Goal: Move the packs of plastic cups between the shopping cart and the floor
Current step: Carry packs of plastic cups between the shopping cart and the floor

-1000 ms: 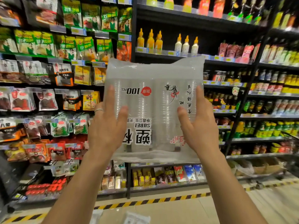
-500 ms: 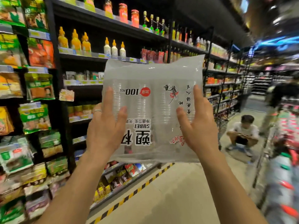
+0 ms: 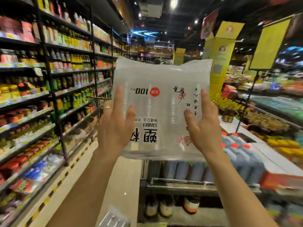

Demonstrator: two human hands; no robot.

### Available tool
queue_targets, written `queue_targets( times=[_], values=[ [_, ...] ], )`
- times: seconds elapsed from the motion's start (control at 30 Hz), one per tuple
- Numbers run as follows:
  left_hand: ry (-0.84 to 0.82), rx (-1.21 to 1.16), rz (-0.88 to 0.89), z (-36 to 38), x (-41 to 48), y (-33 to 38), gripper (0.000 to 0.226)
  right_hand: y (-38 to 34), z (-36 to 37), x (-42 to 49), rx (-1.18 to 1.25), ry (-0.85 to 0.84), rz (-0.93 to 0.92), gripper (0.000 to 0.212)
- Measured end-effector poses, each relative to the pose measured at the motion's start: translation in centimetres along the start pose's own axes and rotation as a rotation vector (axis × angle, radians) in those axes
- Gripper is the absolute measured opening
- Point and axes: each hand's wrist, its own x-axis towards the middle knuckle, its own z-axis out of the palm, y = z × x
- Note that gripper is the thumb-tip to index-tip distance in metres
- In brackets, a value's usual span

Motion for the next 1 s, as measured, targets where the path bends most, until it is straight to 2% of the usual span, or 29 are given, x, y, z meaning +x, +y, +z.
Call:
queue_targets(
  times=[0.37, 0.53, 0.77, 1.0],
  values=[
    [-0.184, -0.269, 0.248, 6.5, -8.7, 19.3, 0.067, 6.7, -24.0, -5.5, -0.307, 0.222, 0.089, 0.068],
    [-0.274, -0.414, 0.342, 8.7, -16.4, 29.6, 0.067, 9.2, -36.6, -10.6, -0.426, 0.308, 0.177, 0.069],
    [-0.388, -0.548, 0.365, 10.8, -28.3, 43.5, 0.063, 11.3, -53.4, -18.5, -0.620, 0.372, 0.296, 0.069],
    [-0.565, -0.691, 0.500, 12.8, -38.0, 55.3, 0.063, 12.4, -66.6, -25.7, -0.773, 0.489, 0.428, 0.070]
  ],
)
